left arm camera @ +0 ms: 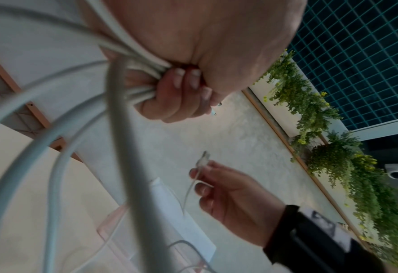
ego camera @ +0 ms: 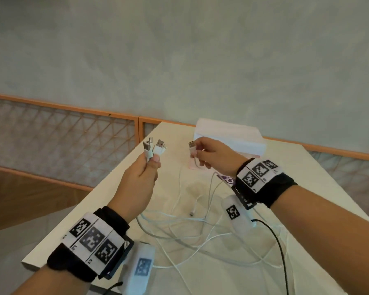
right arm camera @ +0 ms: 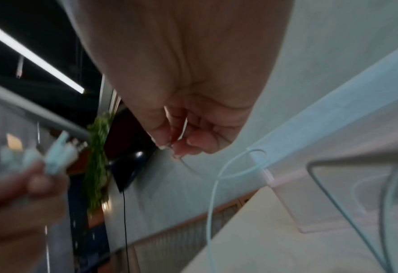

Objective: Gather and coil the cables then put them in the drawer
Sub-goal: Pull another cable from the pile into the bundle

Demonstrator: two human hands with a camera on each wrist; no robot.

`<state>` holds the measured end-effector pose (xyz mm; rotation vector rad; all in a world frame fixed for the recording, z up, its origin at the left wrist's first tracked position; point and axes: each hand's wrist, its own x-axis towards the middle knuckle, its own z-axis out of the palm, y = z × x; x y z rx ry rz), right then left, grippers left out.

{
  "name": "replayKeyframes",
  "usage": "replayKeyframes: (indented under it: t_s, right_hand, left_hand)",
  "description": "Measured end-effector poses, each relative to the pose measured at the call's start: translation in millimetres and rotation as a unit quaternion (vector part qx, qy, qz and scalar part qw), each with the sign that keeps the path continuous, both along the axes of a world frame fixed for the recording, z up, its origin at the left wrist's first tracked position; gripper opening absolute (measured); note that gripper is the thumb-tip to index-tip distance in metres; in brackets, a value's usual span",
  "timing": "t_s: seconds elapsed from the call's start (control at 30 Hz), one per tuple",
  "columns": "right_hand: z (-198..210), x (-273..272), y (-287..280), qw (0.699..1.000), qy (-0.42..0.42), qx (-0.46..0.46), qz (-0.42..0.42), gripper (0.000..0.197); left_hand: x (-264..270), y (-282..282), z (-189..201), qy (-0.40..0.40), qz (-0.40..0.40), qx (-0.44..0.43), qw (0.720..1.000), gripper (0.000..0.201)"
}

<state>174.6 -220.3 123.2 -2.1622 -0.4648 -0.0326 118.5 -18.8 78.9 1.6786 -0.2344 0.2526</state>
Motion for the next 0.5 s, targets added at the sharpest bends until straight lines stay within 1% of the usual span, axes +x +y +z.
replayKeyframes:
  t_s: [0.03,0.1,0.27,0.33,0.43,0.5]
  right_hand:
    - [8,-9,-4,0.998,0.023,0.059,0.000,0.007]
    - [20,-26,-12,0.985,0.059,0.162,0.004,0.004]
    - [44,-65,-38,0.937,0.114,0.331,-0.005,0.008]
    - [50,-80,-48,0.922,0.121,0.367,-0.010,0.010]
    - [54,-100,-59,0.921,0.121,0.369,-0.011,0.006]
    - [55,-112,-64,0.922,0.122,0.367,-0.002,0.006]
  left_hand:
    - [-3,-4,3,-0.005,-0.004,0.002,1.000,0.029]
    - [-8,-13,10,-0.015,-0.014,0.005,1.000,0.030]
    - [-25,-36,25,-0.038,-0.039,0.007,0.998,0.029]
    - [-32,-46,31,-0.044,-0.047,0.011,0.998,0.030]
    - [-39,-62,37,-0.048,-0.055,0.016,0.997,0.035]
    - [-43,-71,42,-0.032,-0.075,0.006,0.997,0.029]
